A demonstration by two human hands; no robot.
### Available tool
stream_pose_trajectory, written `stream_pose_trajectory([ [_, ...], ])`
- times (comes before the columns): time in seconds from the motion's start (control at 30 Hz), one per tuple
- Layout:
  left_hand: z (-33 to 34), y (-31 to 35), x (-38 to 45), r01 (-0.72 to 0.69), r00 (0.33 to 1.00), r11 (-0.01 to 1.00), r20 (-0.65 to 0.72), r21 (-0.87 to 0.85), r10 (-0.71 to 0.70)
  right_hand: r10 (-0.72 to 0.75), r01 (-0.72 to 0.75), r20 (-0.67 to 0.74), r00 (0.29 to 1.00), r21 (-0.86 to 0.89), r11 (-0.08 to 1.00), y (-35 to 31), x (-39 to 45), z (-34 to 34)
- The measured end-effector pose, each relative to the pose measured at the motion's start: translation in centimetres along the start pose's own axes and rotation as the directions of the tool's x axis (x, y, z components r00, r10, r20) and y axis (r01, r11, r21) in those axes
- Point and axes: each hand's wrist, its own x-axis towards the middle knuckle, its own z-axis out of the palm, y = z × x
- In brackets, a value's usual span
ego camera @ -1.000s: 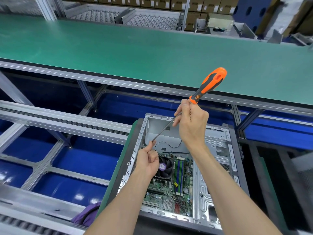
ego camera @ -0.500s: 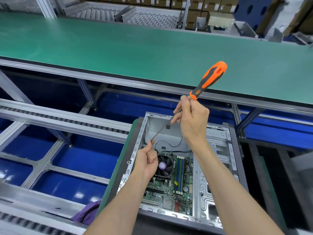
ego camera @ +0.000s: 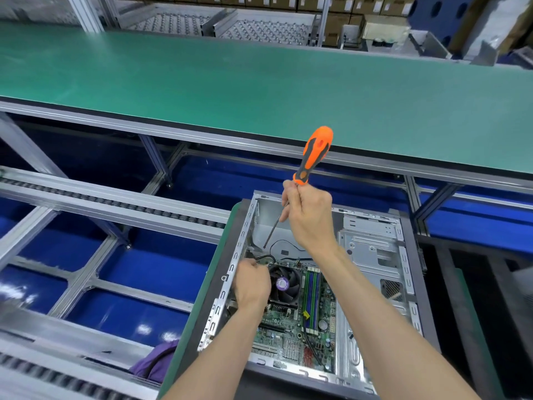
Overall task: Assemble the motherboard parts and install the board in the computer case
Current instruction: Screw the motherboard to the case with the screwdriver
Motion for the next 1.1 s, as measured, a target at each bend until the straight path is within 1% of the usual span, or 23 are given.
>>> stream_pose_trajectory([
  [0.07, 0.0, -0.3, 0.4, -0.039, 0.999, 0.990, -0.008, 0.133, 0.040, -0.009, 0.009, 0.040, 0.999, -0.010, 1.000, 0.5, -0.4, 0.8],
  [0.1, 0.0, -0.4, 0.5, -0.027, 0.999, 0.987, -0.014, 0.160, 0.030, -0.012, 0.013, 0.053, 0.999, -0.012, 1.000, 0.8, -0.5, 1.1],
  [0.2, 0.2, -0.7, 1.1, 0.020, 1.000, 0.986, 0.006, 0.165, -0.021, -0.017, 0.019, 0.087, 0.996, -0.028, 0.999, 1.3, -0.8, 1.9],
  [0.37, 0.5, -0.6, 1.5, 0.038, 0.999, 0.979, 0.009, 0.198, -0.041, 0.004, 0.005, 0.119, 0.993, -0.071, 0.997, 2.2, -1.1, 2.6],
  [0.53, 0.5, -0.4, 1.7, 0.045, 0.997, 0.976, 0.056, 0.212, -0.058, 0.011, -0.003, 0.134, 0.991, -0.065, 0.998, 2.6, -1.3, 3.0],
  [0.73, 0.7, -0.5, 1.6, 0.063, 0.998, 0.980, 0.010, 0.191, -0.067, 0.041, -0.030, 0.149, 0.988, -0.077, 0.997, 3.1, -1.6, 3.7],
  [0.97, 0.7, -0.1, 1.4, 0.080, 0.996, 0.976, 0.007, 0.203, -0.083, -0.001, 0.021, 0.190, 0.982, -0.099, 0.995, 3.1, -1.8, 4.0],
  [1.03, 0.5, 0.2, 1.2, 0.066, 0.997, 0.974, 0.018, 0.216, -0.072, -0.002, 0.023, 0.197, 0.980, -0.105, 0.994, 2.9, -1.7, 4.1],
  [1.1, 0.3, 0.5, 0.7, -0.003, 0.999, 0.966, 0.032, 0.258, -0.005, -0.001, 0.027, 0.209, 0.978, -0.121, 0.992, 2.8, -1.6, 4.3],
])
